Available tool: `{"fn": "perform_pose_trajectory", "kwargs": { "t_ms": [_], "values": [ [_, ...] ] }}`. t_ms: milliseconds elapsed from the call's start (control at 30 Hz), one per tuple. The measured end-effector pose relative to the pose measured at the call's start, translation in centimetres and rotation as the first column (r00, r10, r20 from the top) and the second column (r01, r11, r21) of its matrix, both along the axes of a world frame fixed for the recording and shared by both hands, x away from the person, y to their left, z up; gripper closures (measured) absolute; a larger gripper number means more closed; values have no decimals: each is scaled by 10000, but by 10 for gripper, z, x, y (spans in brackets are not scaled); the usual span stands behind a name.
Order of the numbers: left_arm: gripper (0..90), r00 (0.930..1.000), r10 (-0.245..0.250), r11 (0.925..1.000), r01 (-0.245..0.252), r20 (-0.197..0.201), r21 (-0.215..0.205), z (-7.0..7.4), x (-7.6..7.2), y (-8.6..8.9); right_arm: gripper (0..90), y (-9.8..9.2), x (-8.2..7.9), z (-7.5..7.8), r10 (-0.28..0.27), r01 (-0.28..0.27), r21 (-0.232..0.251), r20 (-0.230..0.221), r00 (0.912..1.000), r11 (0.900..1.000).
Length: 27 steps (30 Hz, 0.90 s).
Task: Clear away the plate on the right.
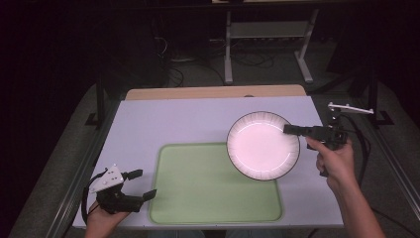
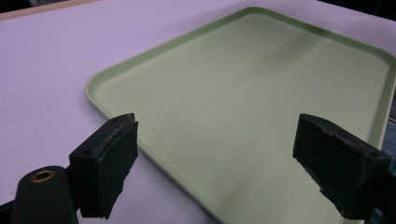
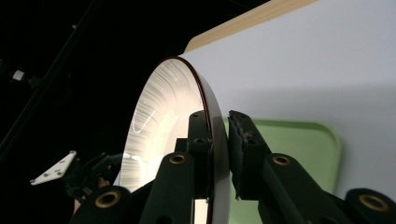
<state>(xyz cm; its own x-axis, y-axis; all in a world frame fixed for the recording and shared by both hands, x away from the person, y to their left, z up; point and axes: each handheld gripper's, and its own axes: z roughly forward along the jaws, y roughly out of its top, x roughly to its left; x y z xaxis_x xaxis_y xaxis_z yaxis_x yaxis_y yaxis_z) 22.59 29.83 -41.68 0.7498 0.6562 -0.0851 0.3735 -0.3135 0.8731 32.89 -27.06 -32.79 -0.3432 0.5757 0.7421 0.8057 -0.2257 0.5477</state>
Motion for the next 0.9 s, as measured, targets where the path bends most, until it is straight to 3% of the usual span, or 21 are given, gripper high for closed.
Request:
{"fn": "perform_pose_trajectory", "kwargs": {
  "t_ms": [333, 633, 900],
  "values": [
    [140, 10000, -4, 10000, 4, -11, -3, 0, 0, 0, 782, 34, 3, -2, 558, -559, 170, 56, 9984, 9983],
    [140, 10000, -2, 10000, 2, 3, -6, 0, 0, 1, 780, 62, 9, 2, 967, -967, 18, 39, 9953, 9953],
    [140, 10000, 12, 10000, -12, 35, -3, 0, 1, 2, 779, 88, 16, -14, 1088, -1091, -78, -331, 9935, 9940]
  ]
}}
